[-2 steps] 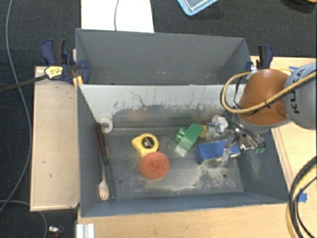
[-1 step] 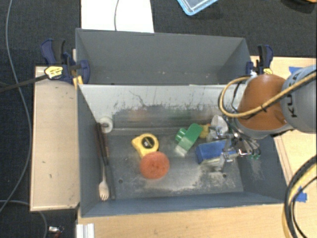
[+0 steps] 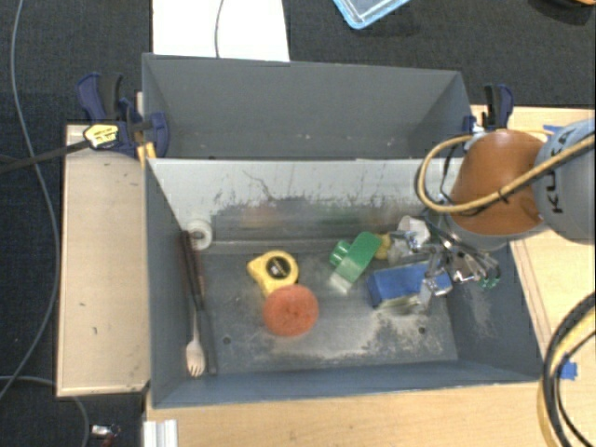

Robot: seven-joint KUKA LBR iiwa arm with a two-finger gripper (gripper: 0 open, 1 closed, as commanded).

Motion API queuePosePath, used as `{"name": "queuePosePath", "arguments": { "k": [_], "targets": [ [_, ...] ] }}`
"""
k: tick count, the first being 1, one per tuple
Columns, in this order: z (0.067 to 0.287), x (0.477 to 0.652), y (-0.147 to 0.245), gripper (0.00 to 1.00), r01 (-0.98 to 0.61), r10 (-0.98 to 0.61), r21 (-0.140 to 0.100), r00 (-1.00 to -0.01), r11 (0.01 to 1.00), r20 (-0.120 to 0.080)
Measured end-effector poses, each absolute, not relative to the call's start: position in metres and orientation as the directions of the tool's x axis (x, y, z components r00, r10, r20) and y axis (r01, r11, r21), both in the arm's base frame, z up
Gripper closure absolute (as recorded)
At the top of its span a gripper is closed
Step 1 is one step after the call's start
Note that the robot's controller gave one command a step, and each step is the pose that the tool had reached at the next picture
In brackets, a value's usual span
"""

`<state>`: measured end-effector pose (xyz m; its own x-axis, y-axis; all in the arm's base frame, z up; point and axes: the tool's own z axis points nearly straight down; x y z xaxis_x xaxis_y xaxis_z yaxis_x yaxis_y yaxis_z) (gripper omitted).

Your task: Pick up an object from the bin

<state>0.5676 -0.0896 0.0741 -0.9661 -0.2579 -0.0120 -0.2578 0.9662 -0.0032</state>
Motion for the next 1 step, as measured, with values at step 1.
{"name": "queuePosePath", "arguments": {
  "k": [1],
  "targets": [
    [0.0731, 0.5556, -0.0834, 1.00, -0.095, -0.095, 0.001, -0.995, 0.995, -0.010]
  ]
}}
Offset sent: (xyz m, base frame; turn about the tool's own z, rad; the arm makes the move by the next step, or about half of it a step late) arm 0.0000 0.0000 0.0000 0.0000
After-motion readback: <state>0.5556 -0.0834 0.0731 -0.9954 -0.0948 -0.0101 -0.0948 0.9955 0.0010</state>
